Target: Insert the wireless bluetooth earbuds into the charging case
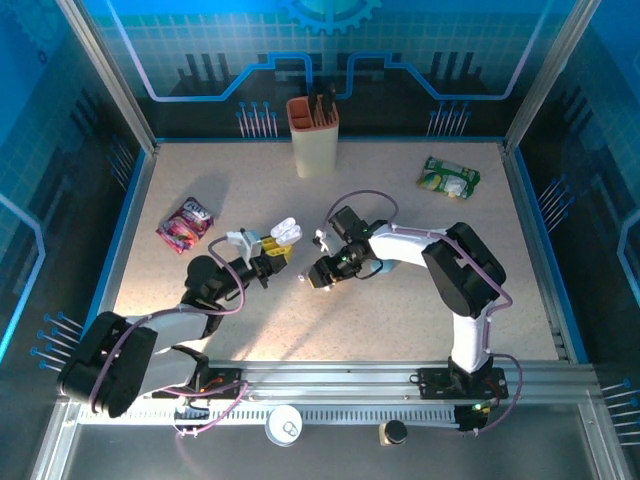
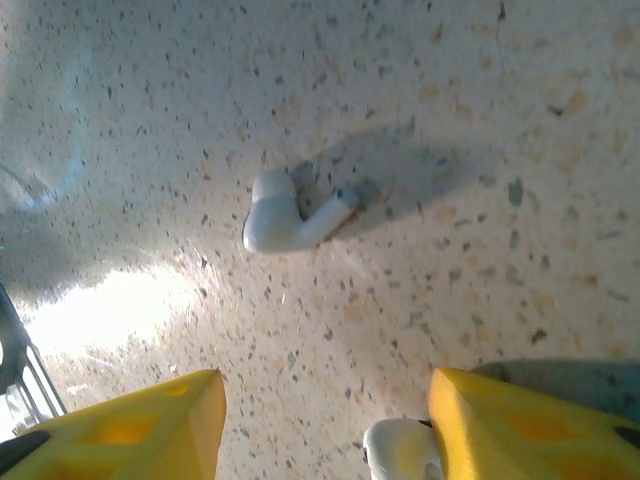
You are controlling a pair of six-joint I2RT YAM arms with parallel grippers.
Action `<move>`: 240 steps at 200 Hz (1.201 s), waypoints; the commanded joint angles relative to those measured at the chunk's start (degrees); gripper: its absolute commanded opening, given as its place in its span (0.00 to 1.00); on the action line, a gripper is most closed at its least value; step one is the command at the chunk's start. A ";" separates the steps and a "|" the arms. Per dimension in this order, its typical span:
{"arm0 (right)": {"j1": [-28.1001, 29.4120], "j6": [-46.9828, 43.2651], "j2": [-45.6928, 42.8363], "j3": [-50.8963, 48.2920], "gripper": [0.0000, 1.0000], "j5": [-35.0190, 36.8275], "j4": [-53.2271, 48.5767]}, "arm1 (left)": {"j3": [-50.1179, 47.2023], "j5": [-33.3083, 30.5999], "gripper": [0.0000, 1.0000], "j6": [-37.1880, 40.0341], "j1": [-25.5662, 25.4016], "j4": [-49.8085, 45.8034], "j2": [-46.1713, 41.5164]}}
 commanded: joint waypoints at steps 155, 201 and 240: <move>0.22 -4.12 0.08 0.95 0.27 1.20 -10.69 | 1.79 3.92 0.11 -1.54 0.46 8.07 4.49; 0.21 -3.66 -0.89 0.67 0.21 2.16 -9.46 | 2.04 4.45 0.12 -1.40 0.49 7.80 5.01; 0.15 -2.85 -5.63 -1.46 0.19 6.10 -5.56 | 1.72 4.72 0.11 1.15 0.40 7.96 5.48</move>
